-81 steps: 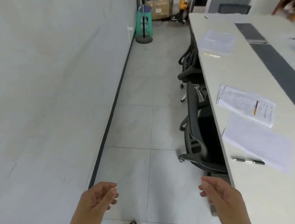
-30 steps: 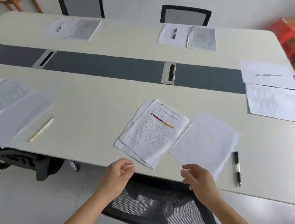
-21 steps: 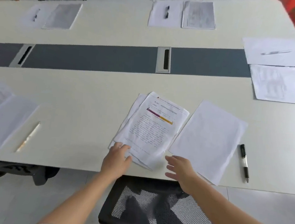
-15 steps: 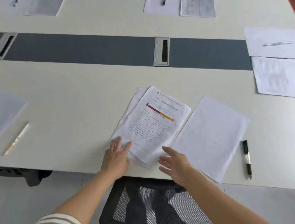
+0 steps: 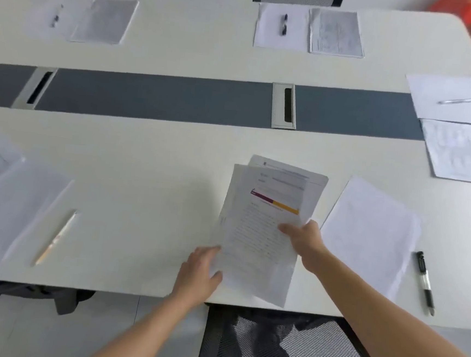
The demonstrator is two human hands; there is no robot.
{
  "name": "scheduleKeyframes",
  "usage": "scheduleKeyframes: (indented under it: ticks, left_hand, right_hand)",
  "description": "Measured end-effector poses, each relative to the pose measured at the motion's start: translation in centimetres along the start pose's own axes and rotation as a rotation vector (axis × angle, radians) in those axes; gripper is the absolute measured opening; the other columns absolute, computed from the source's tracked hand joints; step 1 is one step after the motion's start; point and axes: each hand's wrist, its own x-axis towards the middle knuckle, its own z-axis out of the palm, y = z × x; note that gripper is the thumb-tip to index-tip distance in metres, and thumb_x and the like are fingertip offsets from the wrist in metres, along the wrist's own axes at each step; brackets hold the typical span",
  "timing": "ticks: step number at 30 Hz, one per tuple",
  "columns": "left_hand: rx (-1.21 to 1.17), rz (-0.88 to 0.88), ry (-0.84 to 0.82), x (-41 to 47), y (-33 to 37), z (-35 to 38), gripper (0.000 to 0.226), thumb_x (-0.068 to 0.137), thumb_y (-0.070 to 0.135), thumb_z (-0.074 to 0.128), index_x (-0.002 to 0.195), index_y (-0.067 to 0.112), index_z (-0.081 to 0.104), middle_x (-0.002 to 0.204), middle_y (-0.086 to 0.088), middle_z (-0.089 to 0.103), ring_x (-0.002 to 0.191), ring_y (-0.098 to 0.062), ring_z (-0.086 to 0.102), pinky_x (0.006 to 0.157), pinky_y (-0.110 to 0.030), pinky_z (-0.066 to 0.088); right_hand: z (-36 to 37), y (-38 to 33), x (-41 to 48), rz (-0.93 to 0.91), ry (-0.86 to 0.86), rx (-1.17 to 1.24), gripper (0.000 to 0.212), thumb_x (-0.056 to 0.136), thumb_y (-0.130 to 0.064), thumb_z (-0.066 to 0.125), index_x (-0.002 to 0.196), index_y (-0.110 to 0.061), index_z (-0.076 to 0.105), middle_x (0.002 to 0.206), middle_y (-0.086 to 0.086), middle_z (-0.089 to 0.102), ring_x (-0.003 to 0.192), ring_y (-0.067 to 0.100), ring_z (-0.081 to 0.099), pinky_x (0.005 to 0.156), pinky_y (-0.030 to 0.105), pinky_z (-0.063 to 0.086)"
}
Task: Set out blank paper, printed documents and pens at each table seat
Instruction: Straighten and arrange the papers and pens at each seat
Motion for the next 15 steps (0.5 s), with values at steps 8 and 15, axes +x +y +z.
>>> scheduleKeyframes:
  ticks: [8, 15]
  left_hand:
    - [-0.88, 0.073, 0.109, 4.5, 7.8, -13.9, 0.072, 0.061, 0.02, 0.087, 0.125, 0.022, 0.053, 0.12, -0.001, 0.067, 0.114, -0.021, 0.061, 0.092, -0.036, 0.05]
    - [-0.92, 0.163, 0.182, 2.7, 9.1, -13.9, 0.037, 0.074, -0.01, 0.073, 0.097, 0.018, 0.068, 0.094, 0.01, 0.077, 0.092, -0.009, 0.071, 0.079, -0.022, 0.055]
  right_hand:
    - [-2.6, -7.0, -6.1, -0.604, -0.245, 0.021, 0.033, 0.087, -0.016, 0.066, 0.12, -0.018, 0.067, 0.12, 0.006, 0.07, 0.112, 0.026, 0.066, 0.092, 0.048, 0.054]
    - [-3.8, -7.0, -5.4, -0.563, -0.179, 0.02, 0.03, 0.079, -0.002, 0.077, 0.099, -0.024, 0.073, 0.103, -0.005, 0.077, 0.102, 0.024, 0.07, 0.09, 0.039, 0.057]
